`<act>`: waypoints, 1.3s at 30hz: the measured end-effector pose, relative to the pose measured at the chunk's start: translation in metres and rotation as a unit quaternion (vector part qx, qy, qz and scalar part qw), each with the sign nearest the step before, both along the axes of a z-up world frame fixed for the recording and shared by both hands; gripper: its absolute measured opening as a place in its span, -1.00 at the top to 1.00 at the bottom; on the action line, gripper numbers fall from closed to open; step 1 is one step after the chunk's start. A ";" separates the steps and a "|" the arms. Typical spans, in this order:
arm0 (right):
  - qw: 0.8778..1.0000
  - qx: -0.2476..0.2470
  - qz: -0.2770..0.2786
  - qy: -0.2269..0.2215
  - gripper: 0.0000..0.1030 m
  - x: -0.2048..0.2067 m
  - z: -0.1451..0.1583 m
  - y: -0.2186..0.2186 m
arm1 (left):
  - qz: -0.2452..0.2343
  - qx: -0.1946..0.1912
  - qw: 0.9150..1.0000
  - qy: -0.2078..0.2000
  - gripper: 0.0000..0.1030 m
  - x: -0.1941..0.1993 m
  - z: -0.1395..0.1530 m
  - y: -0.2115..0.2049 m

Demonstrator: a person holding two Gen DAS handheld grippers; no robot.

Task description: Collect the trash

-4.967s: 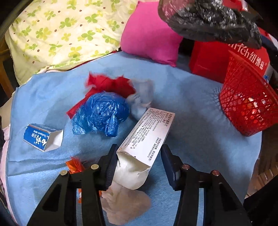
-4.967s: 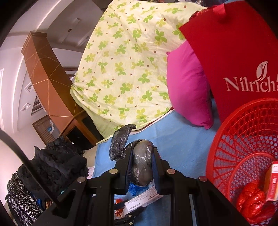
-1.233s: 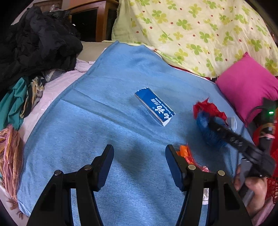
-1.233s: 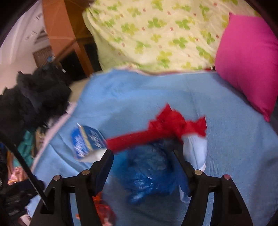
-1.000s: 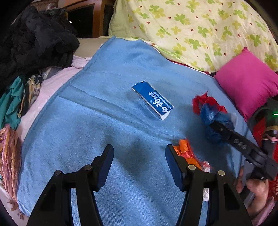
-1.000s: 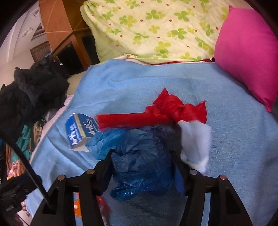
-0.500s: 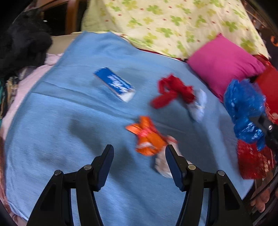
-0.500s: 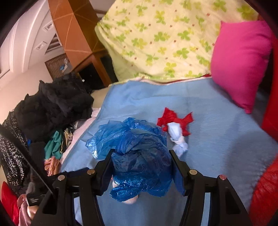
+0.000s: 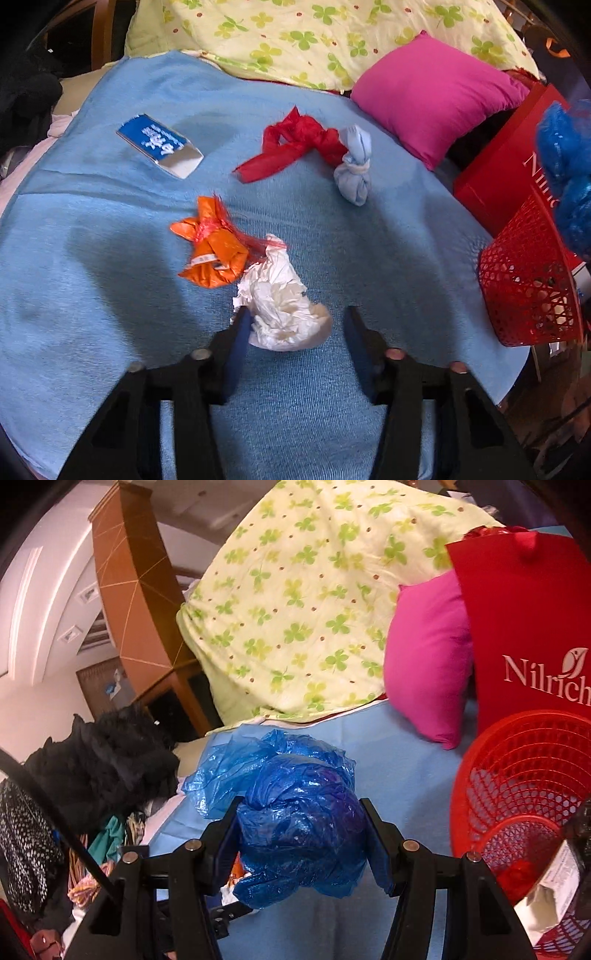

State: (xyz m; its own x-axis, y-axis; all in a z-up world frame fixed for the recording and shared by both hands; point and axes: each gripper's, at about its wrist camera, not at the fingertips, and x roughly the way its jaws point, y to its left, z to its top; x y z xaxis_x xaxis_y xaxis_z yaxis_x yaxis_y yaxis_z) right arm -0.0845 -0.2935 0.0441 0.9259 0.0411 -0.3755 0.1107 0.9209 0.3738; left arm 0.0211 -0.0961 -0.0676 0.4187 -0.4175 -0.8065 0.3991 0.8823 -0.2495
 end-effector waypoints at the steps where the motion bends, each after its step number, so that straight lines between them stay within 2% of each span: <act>1: 1.000 0.001 -0.002 0.002 -0.22 0.000 0.000 -0.003 | 0.003 0.000 1.000 0.003 0.25 0.001 -0.003 -0.001; 6: 1.000 0.001 -0.010 -0.001 -0.22 -0.001 0.001 -0.009 | 0.001 -0.010 1.000 -0.005 0.42 0.001 -0.001 0.000; 10: 1.000 0.006 -0.017 -0.015 -0.22 -0.008 0.004 -0.016 | -0.015 -0.032 0.999 -0.015 0.47 -0.006 0.009 0.004; 15: 0.999 0.013 -0.019 -0.030 -0.22 -0.014 0.008 -0.020 | -0.029 -0.069 0.995 -0.060 0.47 -0.021 0.037 0.020; 19: 0.999 0.013 -0.018 -0.037 -0.22 -0.016 0.008 -0.019 | -0.027 -0.097 0.989 -0.111 0.47 -0.029 0.060 0.035; 23: 0.999 0.012 -0.018 -0.039 -0.22 -0.016 0.008 -0.018 | 0.009 -0.095 0.984 -0.151 0.47 -0.029 0.070 0.047; 26: 0.999 0.001 -0.016 -0.041 -0.22 -0.016 0.009 -0.015 | 0.050 -0.068 0.980 -0.182 0.47 -0.030 0.075 0.055; 31: 0.999 -0.013 -0.005 -0.038 -0.22 -0.010 0.009 -0.014 | 0.101 -0.047 0.971 -0.211 0.47 -0.026 0.080 0.065; 39: 0.999 -0.034 0.008 -0.032 -0.22 -0.004 0.008 -0.005 | 0.084 -0.032 0.972 -0.219 0.46 -0.027 0.077 0.053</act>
